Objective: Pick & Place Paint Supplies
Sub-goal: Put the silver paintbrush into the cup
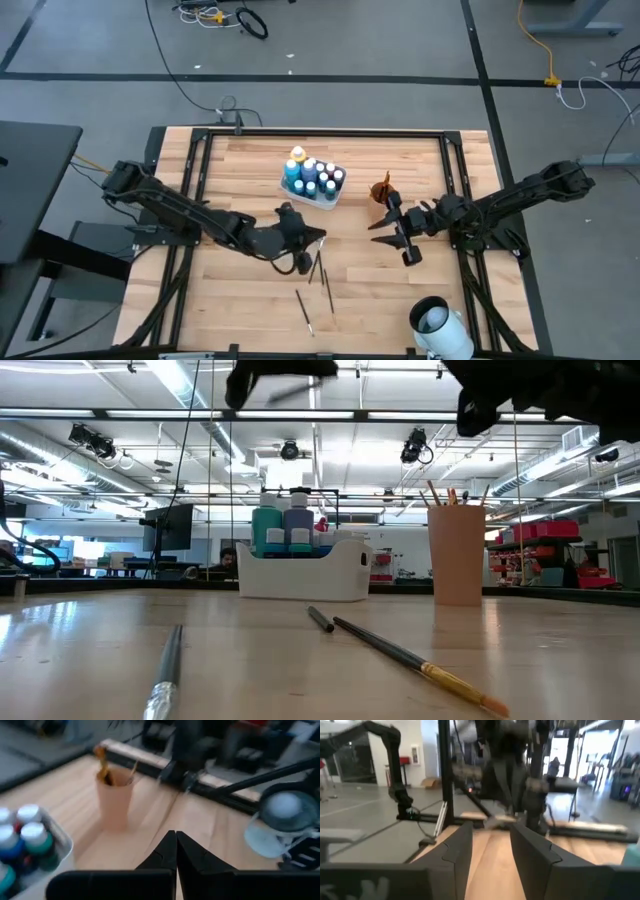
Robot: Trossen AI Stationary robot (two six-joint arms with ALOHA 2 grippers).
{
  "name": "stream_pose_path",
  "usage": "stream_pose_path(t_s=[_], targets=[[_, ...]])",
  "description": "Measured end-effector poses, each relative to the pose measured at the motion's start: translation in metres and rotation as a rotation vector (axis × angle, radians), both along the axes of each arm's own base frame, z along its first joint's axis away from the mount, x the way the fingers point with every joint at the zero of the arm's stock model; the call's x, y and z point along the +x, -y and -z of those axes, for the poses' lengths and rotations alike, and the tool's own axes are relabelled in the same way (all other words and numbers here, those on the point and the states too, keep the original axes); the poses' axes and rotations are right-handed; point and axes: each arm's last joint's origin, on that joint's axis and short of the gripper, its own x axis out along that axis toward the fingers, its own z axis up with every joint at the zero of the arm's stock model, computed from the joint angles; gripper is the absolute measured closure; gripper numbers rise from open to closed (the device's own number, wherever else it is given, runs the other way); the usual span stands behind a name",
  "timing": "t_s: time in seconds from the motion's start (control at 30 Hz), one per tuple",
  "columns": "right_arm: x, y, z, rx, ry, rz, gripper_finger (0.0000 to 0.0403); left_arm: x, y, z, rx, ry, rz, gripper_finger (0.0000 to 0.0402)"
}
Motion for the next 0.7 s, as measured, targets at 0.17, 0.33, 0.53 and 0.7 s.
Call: stream_pose_path(t_s=[0.17,0.33,0.53,0.7], targets=[[0.021,-0.008,0.005,0.064,-0.082,-0.019,0.0243,0.001,0.009,-0.015,0.087,0.113,0.074,0.04],[0.041,-0.014,0.011,0.101,-0.15,-0.03,0.0226,0.001,0.013,-0.017,0.14,0.124,0.098,0.04],[0.068,-0.02,0.005,0.207,-0.173,-0.039,0.0227,0.001,0.015,-0.014,0.251,0.083,0.117,0.04],[0.086,-0.026,0.001,0.213,-0.168,-0.046,0.0233,0.002,0.014,-0.017,0.281,0.1,0.102,0.04]])
